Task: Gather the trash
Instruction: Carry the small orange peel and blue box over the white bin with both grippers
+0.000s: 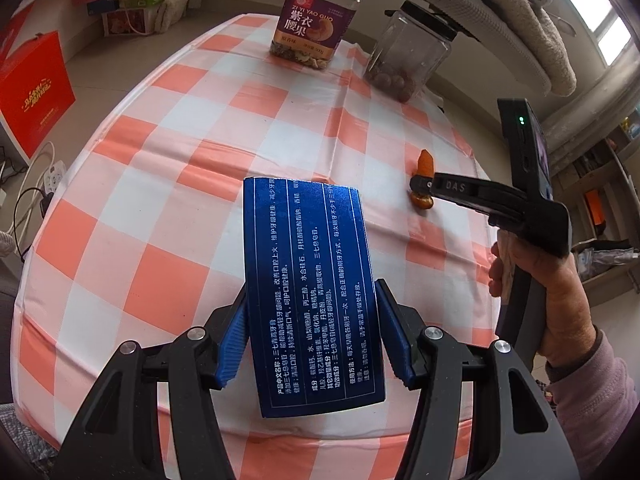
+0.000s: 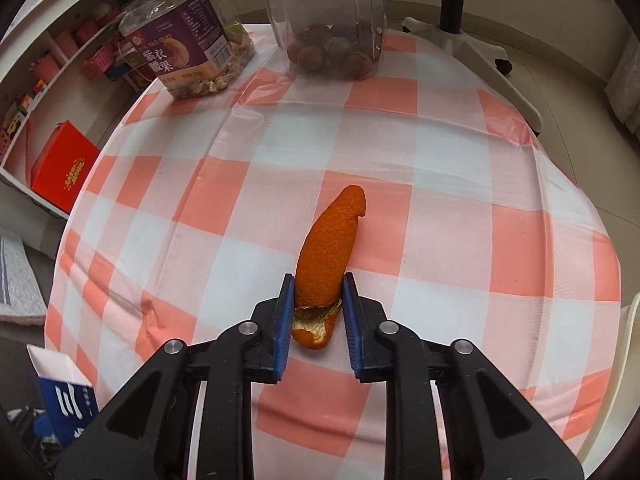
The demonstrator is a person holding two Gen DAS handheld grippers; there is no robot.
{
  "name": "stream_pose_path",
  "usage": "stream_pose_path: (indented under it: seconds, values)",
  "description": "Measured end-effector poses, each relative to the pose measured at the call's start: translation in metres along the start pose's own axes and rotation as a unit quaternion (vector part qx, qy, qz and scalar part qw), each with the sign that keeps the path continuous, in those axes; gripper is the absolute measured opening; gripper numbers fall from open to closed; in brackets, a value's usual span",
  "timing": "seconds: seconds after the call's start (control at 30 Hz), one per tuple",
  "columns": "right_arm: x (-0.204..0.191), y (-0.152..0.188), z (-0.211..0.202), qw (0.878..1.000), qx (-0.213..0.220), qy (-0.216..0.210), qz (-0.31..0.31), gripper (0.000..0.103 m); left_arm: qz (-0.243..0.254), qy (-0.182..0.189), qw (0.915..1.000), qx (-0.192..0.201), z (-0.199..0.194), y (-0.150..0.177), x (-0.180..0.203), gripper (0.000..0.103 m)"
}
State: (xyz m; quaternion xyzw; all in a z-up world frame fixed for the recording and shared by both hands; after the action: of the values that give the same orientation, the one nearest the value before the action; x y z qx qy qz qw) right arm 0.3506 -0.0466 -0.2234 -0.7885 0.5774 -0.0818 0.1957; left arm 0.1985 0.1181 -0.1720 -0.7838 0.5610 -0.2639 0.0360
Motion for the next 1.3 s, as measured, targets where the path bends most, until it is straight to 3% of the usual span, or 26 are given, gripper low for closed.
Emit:
stream_pose_path:
  seconds: [0.53,0.7,1.03,1.3]
  values:
    - [-0.022,0.033,-0.114,0.995,0.073,-0.004,-0.071,0.022,0.008,0.018,0.9983,0.055,-0.023,-0.010,0.023,0.058]
    - [-0.011,0.045,-0.148,0.993,0.097,-0.013,-0.060,0.022,0.011,0.023,0.9977,0.063,-0.025,-0.011,0.030,0.058]
    - [0.033,0.066,-0.158,0.989,0.143,-0.022,-0.011,0.022,0.027,0.032,0.9953,0.088,-0.025,-0.009,0.052,0.058]
    - [0.043,0.068,-0.180,0.983,0.181,-0.011,-0.022,0.022,0.041,0.036,0.9942,0.093,-0.014,-0.007,0.078,0.058]
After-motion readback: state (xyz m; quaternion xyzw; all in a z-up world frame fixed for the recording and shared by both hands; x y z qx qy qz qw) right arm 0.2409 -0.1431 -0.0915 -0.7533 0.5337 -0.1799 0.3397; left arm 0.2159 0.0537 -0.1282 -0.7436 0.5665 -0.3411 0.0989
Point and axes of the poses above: each gripper's, at about its wrist camera, not at the fingertips, and z roughly the way its jaws point, x to its right, y to its underside, the point moved 8 cm from there along z, roughly the way its jaws point, and after that the axes turned 8 degrees about -z, right-handed, at the moved point
